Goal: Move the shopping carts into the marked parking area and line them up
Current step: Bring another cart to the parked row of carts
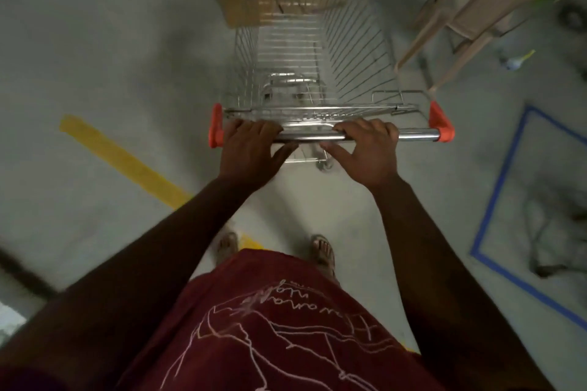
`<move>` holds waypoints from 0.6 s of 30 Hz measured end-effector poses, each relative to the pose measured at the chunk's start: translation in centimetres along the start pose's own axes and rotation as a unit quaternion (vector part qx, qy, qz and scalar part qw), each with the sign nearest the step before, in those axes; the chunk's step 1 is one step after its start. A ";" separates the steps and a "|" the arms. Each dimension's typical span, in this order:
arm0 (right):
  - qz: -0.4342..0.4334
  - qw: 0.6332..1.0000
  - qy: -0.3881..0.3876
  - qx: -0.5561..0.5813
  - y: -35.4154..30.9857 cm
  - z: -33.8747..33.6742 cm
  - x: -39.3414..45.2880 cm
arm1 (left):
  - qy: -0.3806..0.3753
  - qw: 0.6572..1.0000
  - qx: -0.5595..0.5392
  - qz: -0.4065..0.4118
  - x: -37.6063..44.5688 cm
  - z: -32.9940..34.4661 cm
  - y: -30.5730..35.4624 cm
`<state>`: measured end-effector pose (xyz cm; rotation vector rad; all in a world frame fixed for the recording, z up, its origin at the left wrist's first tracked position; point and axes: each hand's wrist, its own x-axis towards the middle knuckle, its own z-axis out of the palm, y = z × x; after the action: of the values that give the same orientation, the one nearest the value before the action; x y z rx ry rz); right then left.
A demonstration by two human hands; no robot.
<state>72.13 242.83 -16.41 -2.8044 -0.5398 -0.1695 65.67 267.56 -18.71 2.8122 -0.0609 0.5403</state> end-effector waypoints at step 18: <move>0.177 0.978 -0.097 -0.055 -6.2 -2.9 -17.8 | -0.070 0.976 -0.139 0.152 -8.6 -5.8 -2.6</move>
<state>53.20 241.34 -15.06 -2.9852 -0.0651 0.1544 55.89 271.59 -17.41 2.5719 -0.5570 0.3624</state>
